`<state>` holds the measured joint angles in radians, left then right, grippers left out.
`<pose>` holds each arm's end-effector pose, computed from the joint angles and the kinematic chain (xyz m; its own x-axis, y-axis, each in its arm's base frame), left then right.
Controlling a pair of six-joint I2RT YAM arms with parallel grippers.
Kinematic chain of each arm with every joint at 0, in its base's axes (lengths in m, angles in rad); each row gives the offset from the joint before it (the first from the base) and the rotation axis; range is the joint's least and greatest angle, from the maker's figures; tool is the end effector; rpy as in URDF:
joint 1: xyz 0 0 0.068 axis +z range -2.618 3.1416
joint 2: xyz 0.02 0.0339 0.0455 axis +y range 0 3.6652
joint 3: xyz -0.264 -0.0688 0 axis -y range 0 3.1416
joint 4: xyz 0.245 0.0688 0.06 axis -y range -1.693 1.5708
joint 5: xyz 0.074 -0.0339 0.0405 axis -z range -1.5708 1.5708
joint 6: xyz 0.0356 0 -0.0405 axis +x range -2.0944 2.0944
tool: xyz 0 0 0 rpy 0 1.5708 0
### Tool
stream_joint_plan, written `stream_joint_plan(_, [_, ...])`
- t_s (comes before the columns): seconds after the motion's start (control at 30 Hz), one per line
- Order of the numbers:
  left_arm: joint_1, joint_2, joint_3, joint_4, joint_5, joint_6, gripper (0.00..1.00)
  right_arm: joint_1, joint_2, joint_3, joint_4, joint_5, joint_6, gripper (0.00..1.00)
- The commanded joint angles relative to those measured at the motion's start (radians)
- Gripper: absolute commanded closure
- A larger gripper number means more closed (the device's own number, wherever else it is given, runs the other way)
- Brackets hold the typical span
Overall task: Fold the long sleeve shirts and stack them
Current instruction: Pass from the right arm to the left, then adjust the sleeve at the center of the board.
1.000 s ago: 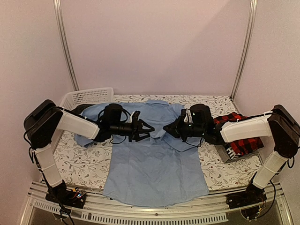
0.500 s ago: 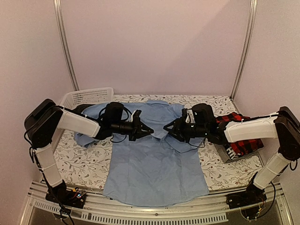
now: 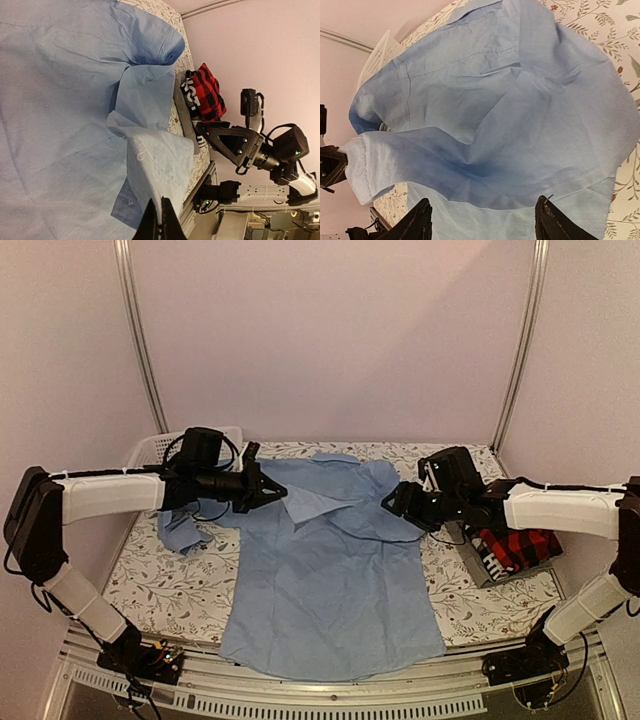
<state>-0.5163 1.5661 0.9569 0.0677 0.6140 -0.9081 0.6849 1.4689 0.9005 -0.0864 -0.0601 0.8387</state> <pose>0.2876 -0.1869 0.2334 -0.9324 -0.2117 -0.2931 0.1591 0.4880 -0.8583 0.2456 0.2033 0.2281 -0.8124 0.2951 -0.5030 -0.0959 0.7831 0.6144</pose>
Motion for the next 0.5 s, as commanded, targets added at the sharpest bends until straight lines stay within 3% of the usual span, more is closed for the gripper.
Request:
stream_joint_plan(0.0, [0.049, -0.055, 0.065, -0.205, -0.074, 0.128, 1.00, -0.052, -0.012, 0.012, -0.068, 0.054, -0.084, 0.31])
stream_joint_plan(0.27, [0.125, -0.143, 0.224, -0.390, -0.178, 0.264, 1.00, -0.127, 0.025, 0.037, -0.068, 0.049, -0.125, 0.31])
stream_joint_plan(0.47, [0.144, -0.181, 0.261, -0.478, -0.203, 0.315, 1.00, -0.142, 0.046, 0.094, -0.086, 0.055, -0.178, 0.31])
